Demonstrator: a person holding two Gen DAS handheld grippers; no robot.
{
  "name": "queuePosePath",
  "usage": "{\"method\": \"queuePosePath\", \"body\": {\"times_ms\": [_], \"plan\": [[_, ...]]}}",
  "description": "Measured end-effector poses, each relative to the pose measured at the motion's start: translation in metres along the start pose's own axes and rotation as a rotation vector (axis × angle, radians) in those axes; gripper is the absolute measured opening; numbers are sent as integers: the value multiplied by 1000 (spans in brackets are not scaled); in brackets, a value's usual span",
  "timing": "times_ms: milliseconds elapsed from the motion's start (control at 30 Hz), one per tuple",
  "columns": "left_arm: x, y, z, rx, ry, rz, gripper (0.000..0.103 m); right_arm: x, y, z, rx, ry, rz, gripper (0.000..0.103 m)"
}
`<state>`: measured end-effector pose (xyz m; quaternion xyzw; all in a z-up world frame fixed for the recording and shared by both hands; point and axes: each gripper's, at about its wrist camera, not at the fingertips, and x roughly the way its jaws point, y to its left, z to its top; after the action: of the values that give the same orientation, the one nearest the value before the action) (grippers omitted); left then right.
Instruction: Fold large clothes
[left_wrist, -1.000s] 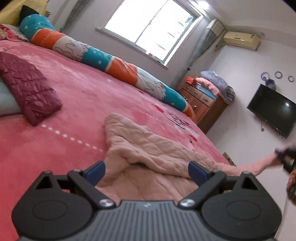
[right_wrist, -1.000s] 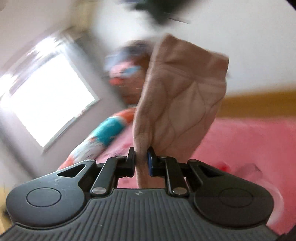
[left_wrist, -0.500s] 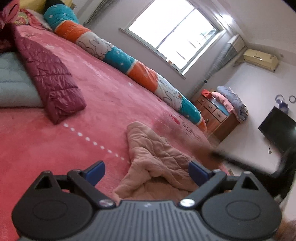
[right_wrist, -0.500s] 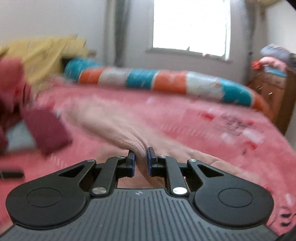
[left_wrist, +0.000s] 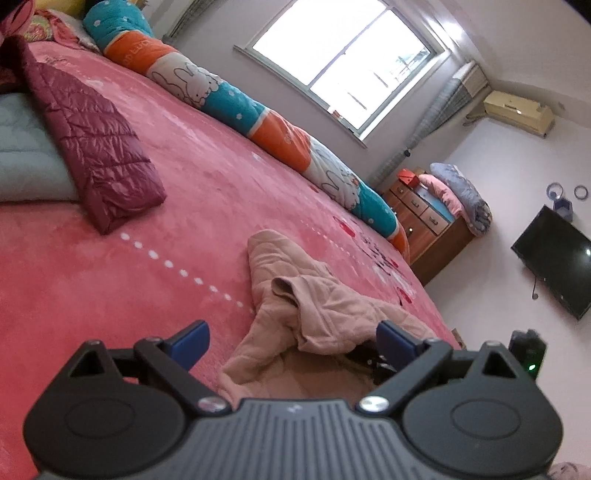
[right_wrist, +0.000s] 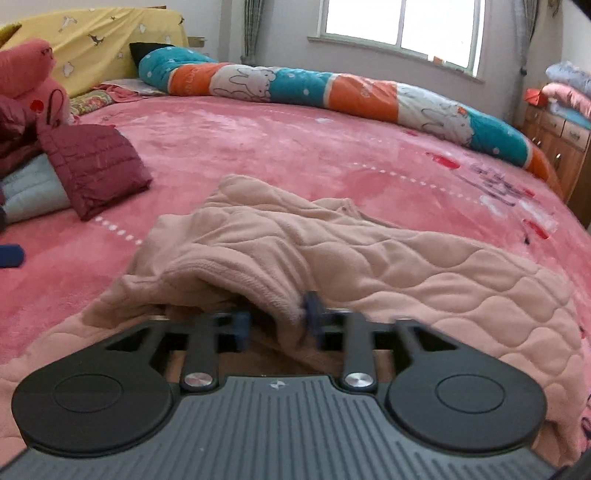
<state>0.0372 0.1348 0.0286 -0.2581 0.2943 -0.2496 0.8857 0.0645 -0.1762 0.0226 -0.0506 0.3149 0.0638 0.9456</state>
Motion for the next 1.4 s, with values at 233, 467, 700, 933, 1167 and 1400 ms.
{"method": "queuePosePath", "body": {"times_ms": [233,467,700,933,1167,1400], "plan": [[-6,-20,-3,77,32,-29,93,-49,-6,-17,150,-94,-19,78],[-14,-61,-2,77,96,-36,89,-107,-53,-52,426,-276,-69,100],[17,-110,-10,51,131,-58,88,-107,-119,-73,683,-345,-116,100],[72,-123,-21,0,135,-43,88,-94,-149,-71,738,-406,-77,100],[115,-105,-18,-9,126,56,87,-86,-151,-79,829,-360,-45,102],[114,-121,8,108,-10,75,82,-76,-147,-72,785,-312,-53,103]]}}
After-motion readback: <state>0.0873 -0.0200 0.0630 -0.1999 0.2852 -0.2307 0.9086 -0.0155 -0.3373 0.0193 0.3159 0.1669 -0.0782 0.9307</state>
